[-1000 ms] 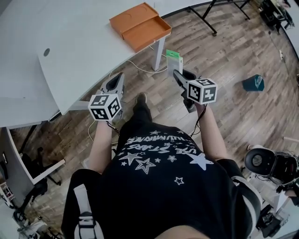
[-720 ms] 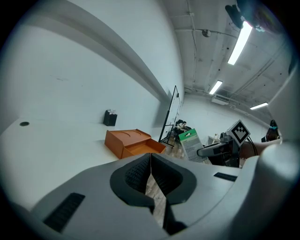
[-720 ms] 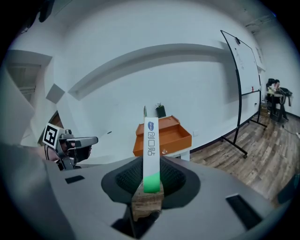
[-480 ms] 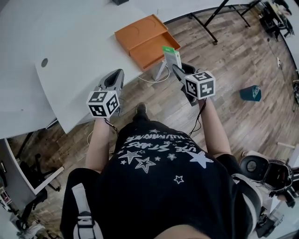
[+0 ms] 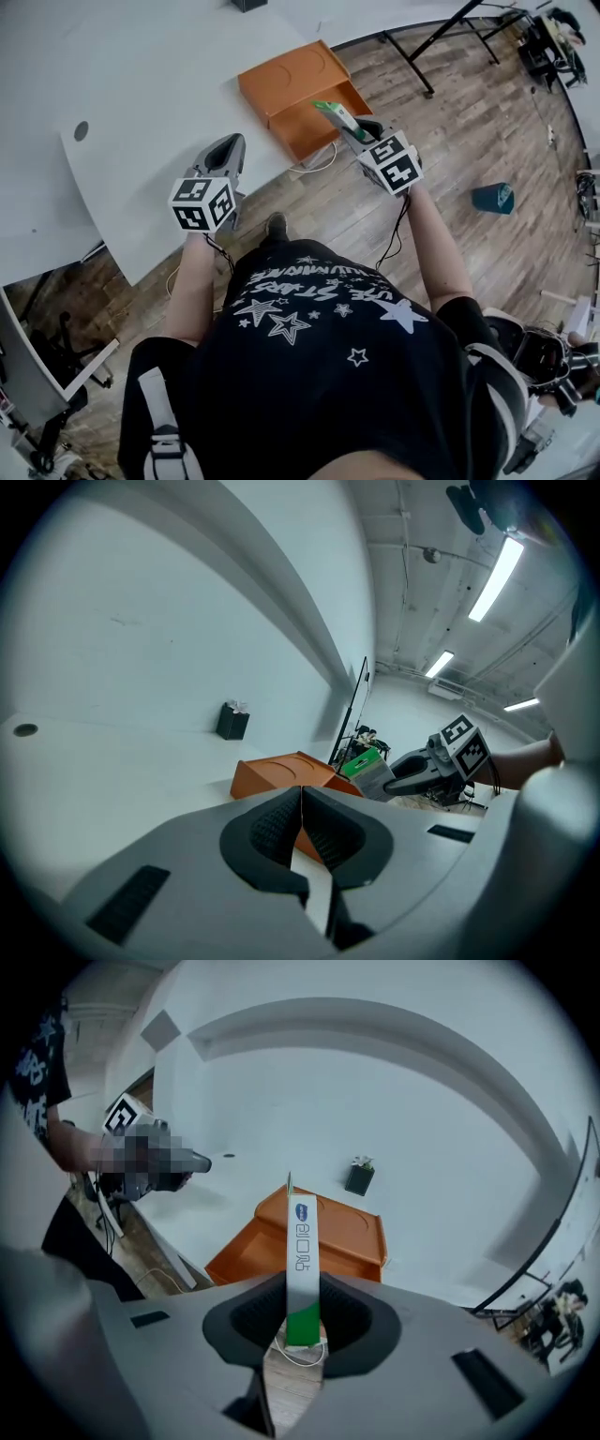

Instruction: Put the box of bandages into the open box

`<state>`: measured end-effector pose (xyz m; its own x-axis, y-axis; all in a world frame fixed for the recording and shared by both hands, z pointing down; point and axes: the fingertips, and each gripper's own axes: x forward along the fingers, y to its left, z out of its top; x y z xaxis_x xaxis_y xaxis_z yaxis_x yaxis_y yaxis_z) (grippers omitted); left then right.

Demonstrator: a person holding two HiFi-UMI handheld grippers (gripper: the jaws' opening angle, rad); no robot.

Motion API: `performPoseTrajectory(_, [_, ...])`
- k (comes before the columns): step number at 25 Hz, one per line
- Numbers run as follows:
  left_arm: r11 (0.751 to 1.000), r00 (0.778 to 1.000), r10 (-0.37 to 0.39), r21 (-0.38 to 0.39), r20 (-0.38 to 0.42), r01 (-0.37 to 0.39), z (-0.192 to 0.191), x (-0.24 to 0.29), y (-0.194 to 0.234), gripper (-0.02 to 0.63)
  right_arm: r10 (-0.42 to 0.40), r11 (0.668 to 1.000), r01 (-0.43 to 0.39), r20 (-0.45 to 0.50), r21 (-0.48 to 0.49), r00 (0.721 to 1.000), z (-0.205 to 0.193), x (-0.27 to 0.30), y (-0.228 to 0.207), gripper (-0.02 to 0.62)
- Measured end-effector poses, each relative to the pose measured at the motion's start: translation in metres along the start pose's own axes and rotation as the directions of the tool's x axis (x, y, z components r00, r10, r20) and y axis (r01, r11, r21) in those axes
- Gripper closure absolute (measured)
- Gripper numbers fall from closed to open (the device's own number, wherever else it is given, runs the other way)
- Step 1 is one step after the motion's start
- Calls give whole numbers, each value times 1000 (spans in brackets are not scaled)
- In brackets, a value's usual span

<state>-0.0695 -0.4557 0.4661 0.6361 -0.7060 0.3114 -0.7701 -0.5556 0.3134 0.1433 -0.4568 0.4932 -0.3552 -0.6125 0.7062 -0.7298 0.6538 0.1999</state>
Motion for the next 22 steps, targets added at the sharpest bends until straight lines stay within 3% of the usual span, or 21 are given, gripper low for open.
performPoseTrajectory(5, [1000, 1000, -6, -15, 0, 6, 6, 8, 21, 586, 26, 977, -45, -95, -209, 995, 10, 24, 2, 482])
performPoseTrajectory(9, [1000, 1000, -13, -24, -9, 13, 5, 16, 35, 584, 41, 899, -120, -193, -421, 980, 9, 45, 7, 482])
performPoseTrajectory(12, [999, 1000, -16, -30, -17, 16, 3, 21, 40, 584, 45, 836, -167, -238, -523, 970, 7, 57, 9, 482])
performPoseTrajectory(17, [999, 999, -20, -36, -31, 19, 1, 33, 42, 584, 43, 765, -223, -297, -604, 954, -1, 74, 7, 482])
performPoseTrajectory(22, [999, 999, -15, -43, -33, 14, 2, 37, 51, 584, 63, 765, -255, -325, -591, 944, -2, 88, 8, 482])
